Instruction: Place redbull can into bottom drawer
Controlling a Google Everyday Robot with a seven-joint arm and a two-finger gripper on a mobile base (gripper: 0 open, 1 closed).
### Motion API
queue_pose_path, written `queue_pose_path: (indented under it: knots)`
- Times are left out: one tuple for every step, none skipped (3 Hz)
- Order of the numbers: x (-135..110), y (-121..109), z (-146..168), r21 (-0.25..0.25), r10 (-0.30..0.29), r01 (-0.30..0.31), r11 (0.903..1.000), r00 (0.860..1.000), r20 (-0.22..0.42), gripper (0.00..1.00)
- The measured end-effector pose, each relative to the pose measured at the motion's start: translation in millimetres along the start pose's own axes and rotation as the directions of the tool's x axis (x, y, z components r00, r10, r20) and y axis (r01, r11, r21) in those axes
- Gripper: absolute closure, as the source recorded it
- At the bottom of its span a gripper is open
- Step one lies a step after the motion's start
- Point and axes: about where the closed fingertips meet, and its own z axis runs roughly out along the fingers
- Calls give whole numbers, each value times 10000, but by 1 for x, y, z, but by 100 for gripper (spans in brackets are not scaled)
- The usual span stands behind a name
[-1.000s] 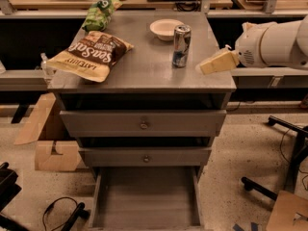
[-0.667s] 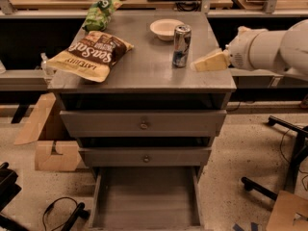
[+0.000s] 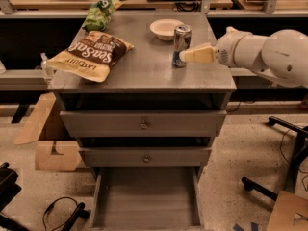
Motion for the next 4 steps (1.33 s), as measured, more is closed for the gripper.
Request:
queue_pose_path:
  knots:
    - [-11, 2, 29, -388, 371, -341, 9987, 9961, 806, 0]
    - [-19, 4, 53, -771, 619, -513, 9957, 9879, 1419, 0]
    - [-21, 9, 74, -1196, 961, -765, 9899, 9811, 1677, 0]
    - [-20, 14, 90, -1471, 1213, -954, 9845, 9764, 1789, 14]
